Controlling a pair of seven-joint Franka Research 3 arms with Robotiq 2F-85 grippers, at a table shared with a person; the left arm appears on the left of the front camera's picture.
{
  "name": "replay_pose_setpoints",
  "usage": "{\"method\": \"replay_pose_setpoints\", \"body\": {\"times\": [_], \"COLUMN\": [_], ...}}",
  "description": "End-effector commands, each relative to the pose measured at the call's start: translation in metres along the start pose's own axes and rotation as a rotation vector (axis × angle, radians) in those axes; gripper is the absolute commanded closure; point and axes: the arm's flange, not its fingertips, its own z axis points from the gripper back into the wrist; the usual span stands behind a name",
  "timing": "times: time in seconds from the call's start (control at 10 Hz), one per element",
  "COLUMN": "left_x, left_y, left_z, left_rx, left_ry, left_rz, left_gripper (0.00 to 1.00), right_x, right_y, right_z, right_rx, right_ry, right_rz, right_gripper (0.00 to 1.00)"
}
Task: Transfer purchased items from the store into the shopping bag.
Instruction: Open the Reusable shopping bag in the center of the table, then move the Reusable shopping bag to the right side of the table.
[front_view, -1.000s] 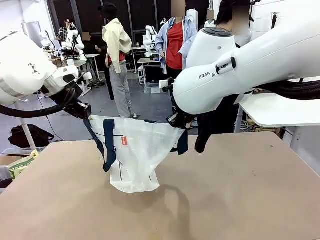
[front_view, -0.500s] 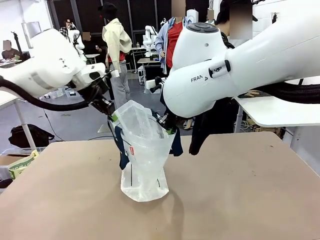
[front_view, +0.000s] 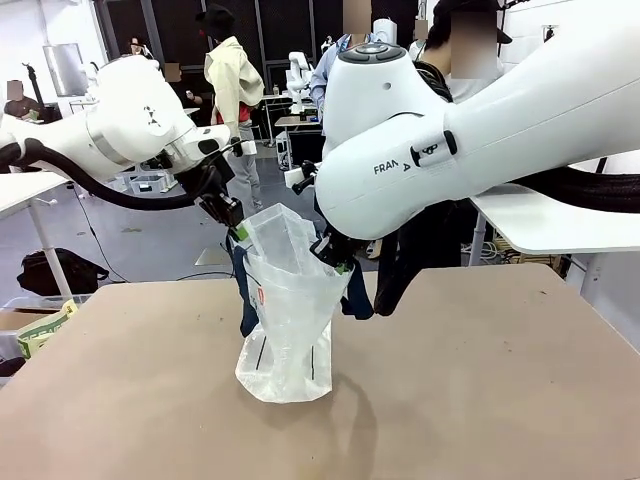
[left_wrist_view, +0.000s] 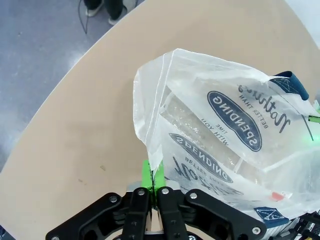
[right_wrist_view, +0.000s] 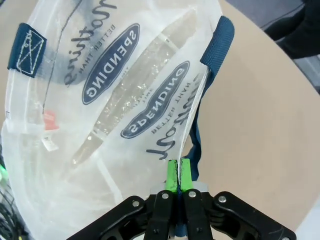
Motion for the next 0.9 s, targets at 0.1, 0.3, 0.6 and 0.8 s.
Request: {"method": "replay_pose_setpoints", "body": {"times": [0.1, 0.3, 0.6, 0.8], "left_x": [-0.0048, -0.0048, -0.0048, -0.0048], "left_y": [-0.0012, -0.0012, -0.0012, -0.0012], "left_z": [0.0003, 0.0003, 0.0003, 0.0003], "left_rx": [0.01, 0.01, 0.01, 0.01], "left_ry": [-0.004, -0.004, -0.004, -0.004], "left_rz": [0.003, 0.003, 0.003, 0.003], "left_gripper": [1.0, 1.0, 1.0, 1.0], "right_x": [-0.0006, -0.0006, -0.0006, -0.0006], "right_y": [-0.0008, -0.0008, -0.0008, -0.0008], "right_z": [0.0034, 0.0034, 0.0034, 0.0034], "right_rx": [0.005, 0.005, 0.005, 0.005], "right_ry": [-0.008, -0.008, -0.008, -0.008], "right_rz": [-0.001, -0.001, -0.001, -0.001], "right_gripper": [1.0, 1.0, 1.0, 1.0]}}
